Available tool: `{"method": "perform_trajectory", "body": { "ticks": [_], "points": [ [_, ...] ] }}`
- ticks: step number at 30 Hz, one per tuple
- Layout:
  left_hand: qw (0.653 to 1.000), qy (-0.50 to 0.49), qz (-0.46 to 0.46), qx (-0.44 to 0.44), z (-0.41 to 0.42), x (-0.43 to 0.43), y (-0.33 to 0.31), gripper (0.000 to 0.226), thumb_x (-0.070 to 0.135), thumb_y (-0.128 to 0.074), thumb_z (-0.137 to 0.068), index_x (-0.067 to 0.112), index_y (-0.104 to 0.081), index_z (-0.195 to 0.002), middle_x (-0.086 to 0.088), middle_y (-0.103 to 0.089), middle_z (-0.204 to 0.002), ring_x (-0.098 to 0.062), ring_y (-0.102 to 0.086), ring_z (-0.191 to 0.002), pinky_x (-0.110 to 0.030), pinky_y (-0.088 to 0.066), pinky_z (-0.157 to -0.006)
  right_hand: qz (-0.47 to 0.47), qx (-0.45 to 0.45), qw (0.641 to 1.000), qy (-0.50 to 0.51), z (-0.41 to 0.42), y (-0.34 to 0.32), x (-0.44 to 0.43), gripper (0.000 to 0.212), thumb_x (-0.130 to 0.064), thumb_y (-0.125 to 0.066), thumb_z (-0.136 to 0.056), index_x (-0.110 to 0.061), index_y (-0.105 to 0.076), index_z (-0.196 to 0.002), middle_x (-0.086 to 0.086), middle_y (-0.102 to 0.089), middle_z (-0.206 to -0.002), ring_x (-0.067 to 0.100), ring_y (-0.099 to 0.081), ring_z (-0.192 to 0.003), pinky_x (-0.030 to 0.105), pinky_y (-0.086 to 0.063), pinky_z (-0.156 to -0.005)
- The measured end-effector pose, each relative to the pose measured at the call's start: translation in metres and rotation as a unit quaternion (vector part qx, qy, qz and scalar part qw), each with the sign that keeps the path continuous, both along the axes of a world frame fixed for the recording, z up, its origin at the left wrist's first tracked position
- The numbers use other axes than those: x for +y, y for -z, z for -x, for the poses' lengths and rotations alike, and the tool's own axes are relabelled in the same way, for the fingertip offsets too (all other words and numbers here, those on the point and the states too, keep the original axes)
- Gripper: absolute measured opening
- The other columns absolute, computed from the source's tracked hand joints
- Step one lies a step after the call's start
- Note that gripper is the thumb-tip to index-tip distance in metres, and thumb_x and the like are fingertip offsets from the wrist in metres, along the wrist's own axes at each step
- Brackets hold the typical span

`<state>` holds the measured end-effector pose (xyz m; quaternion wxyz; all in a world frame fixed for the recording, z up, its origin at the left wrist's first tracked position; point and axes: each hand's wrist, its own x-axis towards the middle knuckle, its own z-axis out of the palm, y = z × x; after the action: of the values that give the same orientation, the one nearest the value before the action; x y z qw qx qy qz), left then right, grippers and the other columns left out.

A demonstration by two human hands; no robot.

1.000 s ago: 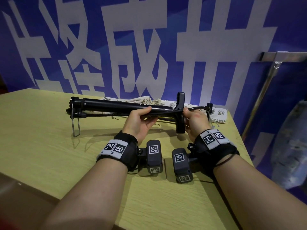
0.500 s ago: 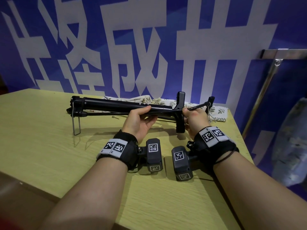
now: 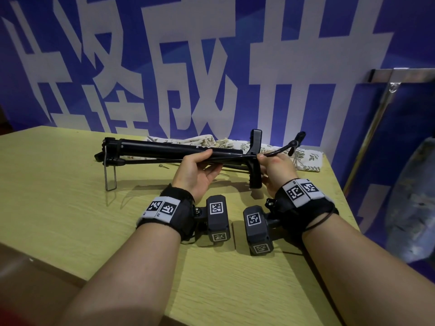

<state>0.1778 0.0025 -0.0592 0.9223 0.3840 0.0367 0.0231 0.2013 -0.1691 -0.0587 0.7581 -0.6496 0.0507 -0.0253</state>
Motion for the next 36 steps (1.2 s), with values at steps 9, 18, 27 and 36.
{"method": "perform_trajectory", "body": {
  "ticks": [9,18,27,36],
  "points": [
    [0.99,-0.059,-0.118,0.054,-0.003,0.01,-0.001,0.012,0.017,-0.057,-0.091,0.011,-0.059,-0.101,-0.01,-0.068,-0.099,-0.028,-0.069,-0.081,-0.021,-0.045,-0.055,-0.318,0.049,0.945,-0.049,0.011,-0.009,-0.014,0.008,-0.013,-0.052,-0.093,-0.009,-0.058,-0.089,0.002,-0.065,-0.08,0.017,-0.062,-0.089,0.033,-0.042,-0.099],
    [0.976,-0.136,-0.108,0.131,0.001,0.022,0.001,0.048,0.015,-0.062,-0.08,0.008,-0.053,-0.126,-0.011,-0.07,-0.11,-0.025,-0.07,-0.09,-0.028,-0.05,-0.056,-0.358,0.061,0.932,0.015,0.018,-0.013,-0.009,0.046,-0.058,-0.053,-0.087,-0.012,-0.052,-0.09,0.002,-0.051,-0.066,0.017,-0.061,-0.062,0.035,-0.053,-0.088],
    [0.923,-0.239,-0.243,0.18,0.04,0.046,-0.026,0.061,0.02,-0.069,-0.075,0.015,-0.048,-0.132,-0.012,-0.061,-0.122,-0.027,-0.063,-0.102,-0.037,-0.053,-0.072,-0.137,-0.023,0.982,-0.124,0.027,-0.014,0.0,0.024,-0.04,-0.056,-0.091,-0.017,-0.056,-0.097,0.003,-0.059,-0.076,0.02,-0.058,-0.082,0.036,-0.048,-0.077],
    [0.86,-0.132,-0.492,-0.007,0.068,0.006,-0.059,0.028,0.038,-0.052,-0.098,0.02,-0.062,-0.119,0.003,-0.07,-0.114,-0.009,-0.059,-0.109,-0.032,-0.038,-0.093,0.067,-0.16,0.951,-0.256,0.041,-0.018,0.019,0.015,-0.029,-0.06,-0.09,-0.024,-0.066,-0.102,-0.003,-0.055,-0.074,0.01,-0.038,-0.062,0.025,-0.029,-0.058]
  ]
}}
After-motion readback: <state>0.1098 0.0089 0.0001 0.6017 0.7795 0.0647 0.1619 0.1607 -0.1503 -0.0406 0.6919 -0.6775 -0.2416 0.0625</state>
